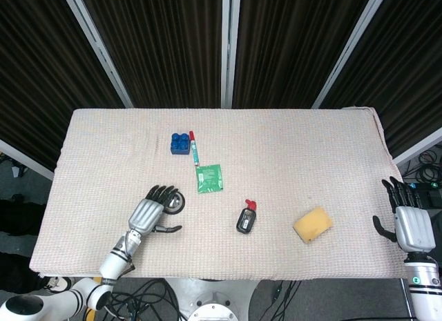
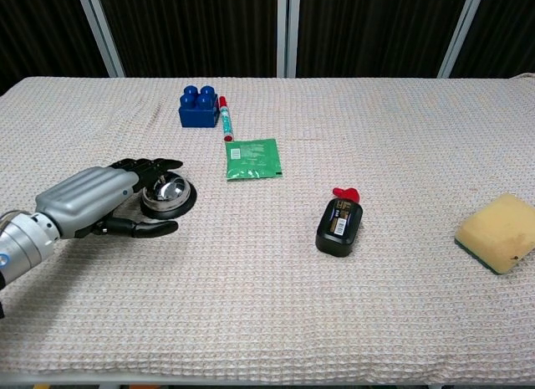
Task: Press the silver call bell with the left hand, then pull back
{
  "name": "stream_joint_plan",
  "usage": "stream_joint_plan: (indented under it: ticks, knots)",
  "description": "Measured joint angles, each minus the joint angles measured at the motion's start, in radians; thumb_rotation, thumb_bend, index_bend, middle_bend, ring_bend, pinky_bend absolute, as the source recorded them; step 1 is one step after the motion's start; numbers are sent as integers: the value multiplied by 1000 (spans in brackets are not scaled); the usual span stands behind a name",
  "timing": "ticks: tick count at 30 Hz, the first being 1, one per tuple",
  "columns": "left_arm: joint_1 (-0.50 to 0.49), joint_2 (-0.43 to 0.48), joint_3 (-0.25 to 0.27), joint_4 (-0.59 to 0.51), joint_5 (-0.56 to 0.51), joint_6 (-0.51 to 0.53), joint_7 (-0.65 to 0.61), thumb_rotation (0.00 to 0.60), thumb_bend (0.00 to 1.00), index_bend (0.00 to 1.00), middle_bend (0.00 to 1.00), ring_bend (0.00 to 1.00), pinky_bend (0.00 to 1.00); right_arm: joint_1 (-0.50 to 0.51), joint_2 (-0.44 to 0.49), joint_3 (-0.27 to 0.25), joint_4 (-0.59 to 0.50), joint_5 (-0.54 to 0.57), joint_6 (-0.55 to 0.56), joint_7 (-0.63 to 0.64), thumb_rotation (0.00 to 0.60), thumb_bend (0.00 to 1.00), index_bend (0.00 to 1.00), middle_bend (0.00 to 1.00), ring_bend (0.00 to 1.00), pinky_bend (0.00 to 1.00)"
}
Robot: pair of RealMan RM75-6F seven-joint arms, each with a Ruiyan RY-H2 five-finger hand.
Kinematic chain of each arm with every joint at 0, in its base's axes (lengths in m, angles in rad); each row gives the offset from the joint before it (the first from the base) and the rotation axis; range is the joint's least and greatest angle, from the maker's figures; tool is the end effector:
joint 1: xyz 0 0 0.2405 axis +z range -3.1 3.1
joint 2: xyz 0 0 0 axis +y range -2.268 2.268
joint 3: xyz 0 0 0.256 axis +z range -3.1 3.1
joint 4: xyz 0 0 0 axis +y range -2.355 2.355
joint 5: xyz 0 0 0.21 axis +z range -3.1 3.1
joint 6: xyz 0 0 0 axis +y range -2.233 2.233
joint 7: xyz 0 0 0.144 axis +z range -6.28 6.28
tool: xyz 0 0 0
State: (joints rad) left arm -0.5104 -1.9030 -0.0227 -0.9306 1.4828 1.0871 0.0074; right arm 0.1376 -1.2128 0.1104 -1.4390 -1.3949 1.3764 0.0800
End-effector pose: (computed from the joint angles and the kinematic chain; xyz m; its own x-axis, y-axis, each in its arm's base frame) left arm -0.2302 0.2800 -0.1007 0.4218 0.2763 0.8635 0.8741 -0.3770 -0.3063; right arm -0.3416 -0.2128 0.1477 0.3712 -0.0153 0.9284 -0.9260 0.0677 0.3714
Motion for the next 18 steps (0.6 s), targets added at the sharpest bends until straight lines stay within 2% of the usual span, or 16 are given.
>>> stream_joint_plan:
  ticks: [4,9,13,18]
  knots:
    - [-6,18,-16,-33,15,51,3,58,0,0,0,0,0,-1,1,1,-2,1,2,-1,600,287,0,0,0,0]
    - [5,96,-43,-139,24,141,48,56,0,0,0,0,0,-1,0,-2,-11,-5,5,-14,600,286,0,0,0,0]
    - [40,201,-63,-244,3,190,120,55,0,0,0,0,0,2,-4,-8,-15,-11,-2,-17,600,287,0,0,0,0]
    - [109,376,-71,-398,-47,234,211,56,0,0,0,0,0,4,-15,-12,-9,-25,3,-16,600,287,0,0,0,0]
